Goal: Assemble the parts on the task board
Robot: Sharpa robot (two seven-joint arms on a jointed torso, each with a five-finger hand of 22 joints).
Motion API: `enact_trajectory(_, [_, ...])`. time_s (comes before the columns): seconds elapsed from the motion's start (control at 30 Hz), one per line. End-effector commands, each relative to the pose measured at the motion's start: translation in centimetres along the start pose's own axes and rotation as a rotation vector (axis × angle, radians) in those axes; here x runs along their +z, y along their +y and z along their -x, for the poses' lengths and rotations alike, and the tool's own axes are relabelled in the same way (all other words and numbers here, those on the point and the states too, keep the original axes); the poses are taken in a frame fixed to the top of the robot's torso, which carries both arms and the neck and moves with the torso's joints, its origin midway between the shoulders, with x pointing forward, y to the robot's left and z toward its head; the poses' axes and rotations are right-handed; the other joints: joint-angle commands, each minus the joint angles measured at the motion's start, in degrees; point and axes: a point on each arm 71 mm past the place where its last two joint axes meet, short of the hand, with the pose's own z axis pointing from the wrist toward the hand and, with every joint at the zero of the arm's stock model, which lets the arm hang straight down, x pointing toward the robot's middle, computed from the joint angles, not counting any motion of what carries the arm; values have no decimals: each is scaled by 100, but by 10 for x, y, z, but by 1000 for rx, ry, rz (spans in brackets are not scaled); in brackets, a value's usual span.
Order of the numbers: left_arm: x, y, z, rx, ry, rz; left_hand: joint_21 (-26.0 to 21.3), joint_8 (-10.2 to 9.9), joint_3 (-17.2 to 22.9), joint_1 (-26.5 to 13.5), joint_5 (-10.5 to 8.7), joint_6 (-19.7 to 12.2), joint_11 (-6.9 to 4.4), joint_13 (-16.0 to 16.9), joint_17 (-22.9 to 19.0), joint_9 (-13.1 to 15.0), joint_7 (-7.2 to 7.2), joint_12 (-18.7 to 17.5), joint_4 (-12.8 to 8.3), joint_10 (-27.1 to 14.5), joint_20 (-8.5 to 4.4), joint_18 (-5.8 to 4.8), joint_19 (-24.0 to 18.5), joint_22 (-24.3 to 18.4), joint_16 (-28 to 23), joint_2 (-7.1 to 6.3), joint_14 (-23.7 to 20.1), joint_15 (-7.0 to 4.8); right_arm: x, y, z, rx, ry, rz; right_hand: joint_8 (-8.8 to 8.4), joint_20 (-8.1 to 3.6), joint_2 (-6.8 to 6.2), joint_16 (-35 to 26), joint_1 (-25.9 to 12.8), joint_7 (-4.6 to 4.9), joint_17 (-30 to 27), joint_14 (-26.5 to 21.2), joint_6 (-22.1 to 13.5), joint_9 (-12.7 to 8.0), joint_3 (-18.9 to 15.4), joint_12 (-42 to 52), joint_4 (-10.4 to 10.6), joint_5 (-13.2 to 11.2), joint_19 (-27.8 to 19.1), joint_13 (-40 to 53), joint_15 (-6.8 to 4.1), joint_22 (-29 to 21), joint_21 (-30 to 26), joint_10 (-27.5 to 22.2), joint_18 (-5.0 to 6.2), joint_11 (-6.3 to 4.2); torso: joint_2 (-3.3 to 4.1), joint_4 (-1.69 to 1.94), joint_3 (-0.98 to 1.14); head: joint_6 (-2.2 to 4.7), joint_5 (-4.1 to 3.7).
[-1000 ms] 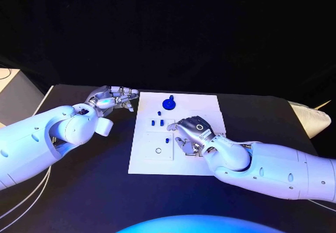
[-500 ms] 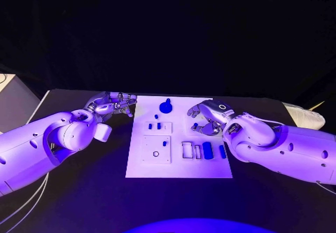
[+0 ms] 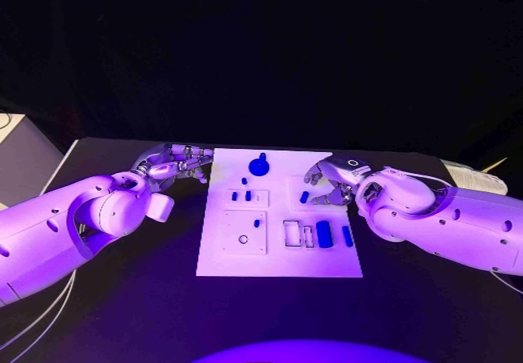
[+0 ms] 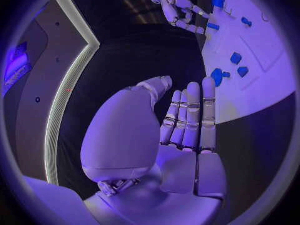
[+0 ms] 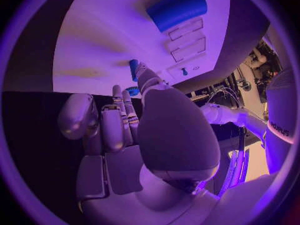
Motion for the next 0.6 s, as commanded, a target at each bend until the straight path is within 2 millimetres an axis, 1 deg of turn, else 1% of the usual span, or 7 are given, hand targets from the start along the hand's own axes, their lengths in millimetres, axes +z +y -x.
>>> enact_trajectory(0.03, [0, -1, -2, -9, 7, -15, -38, 17, -8, 49, 13, -2, 1, -7, -7, -8, 38, -19, 0, -25, 2, 86, 35, -7, -35, 3, 29, -10, 2, 2, -5, -19, 56, 20, -18, -2, 21, 39, 92, -5, -3, 121, 54, -11, 11, 18, 61, 31, 36, 17, -5, 17, -17, 35, 19, -14, -1, 0, 0, -14, -1])
enact_trajectory(0.17, [0, -1, -2, -9, 7, -14, -38, 17, -8, 49, 13, -2, 1, -7, -7, -8, 38, -19, 0, -25, 2, 86, 35, -7, -35, 3, 29, -10, 6, 5, -7, -9, 57, 27, 23, -31, 62, 64, 200, 6, 19, 128, 157, -25, 118, 87, 185, 49, 58, 66, -42, 71, 19, 241, 11, -60, 1, 4, -1, -29, 1])
enact_trajectory(0.37, [0, -1, -2, -9, 6, -13, -40, 21, -11, 52, 14, 0, 0, -9, -9, -7, 37, -12, 1, -22, 2, 86, 38, -9, -39, 7, 31, -10, 9, 8, -10, 9, 55, 38, 68, -75, 94, 124, 317, 22, 90, 150, 292, -45, 397, 115, 348, 73, 105, 110, -87, 208, 128, 485, -15, -110, -3, -1, 7, -54, 7])
enact_trajectory(0.43, [0, -1, -2, -9, 6, -13, -40, 21, -11, 52, 14, 0, 0, -9, -9, -7, 37, -12, 1, -22, 2, 86, 38, -9, -39, 7, 31, -10, 10, 9, -12, 17, 51, 40, 89, -87, 107, 142, 377, 40, 107, 155, 350, -49, 560, 107, 399, 14, 121, 113, -106, 263, 172, 568, -26, -125, -4, -5, 4, -59, 8])
enact_trajectory(0.47, [0, -1, -2, -9, 5, -13, -40, 21, -11, 52, 14, 0, 0, -9, -9, -7, 37, -12, 1, -22, 2, 86, 38, -9, -39, 7, 31, -10, 10, 10, -12, 20, 50, 41, 103, -96, 111, 156, 408, 56, 120, 159, 392, -52, 722, 90, 442, -154, 129, 109, -121, 294, 195, 628, -32, -133, -5, -7, 4, -63, 10])
enact_trajectory(0.5, [0, -1, -1, -9, 5, -13, -40, 21, -11, 52, 14, 0, 0, -9, -9, -7, 37, -12, 1, -22, 2, 86, 38, -9, -39, 7, 31, -10, 11, 10, -12, 24, 49, 42, 108, -105, 135, 162, 420, 66, 123, 160, 410, -55, 829, 84, 454, -192, 135, 108, -117, 318, 214, 668, -34, -144, -5, -7, 4, -63, 10])
enact_trajectory(0.6, [0, -1, -2, -9, 5, -12, -40, 21, -11, 52, 14, 0, 0, -9, -9, -7, 37, -12, 1, -22, 2, 86, 38, -9, -39, 7, 31, -10, 11, 11, -14, 30, 50, 44, 129, -116, 98, 193, 404, 82, 165, 171, 463, -56, 1030, 73, 455, -197, 165, 108, -126, 434, 314, 765, -56, -156, -6, -7, 5, -72, 17])
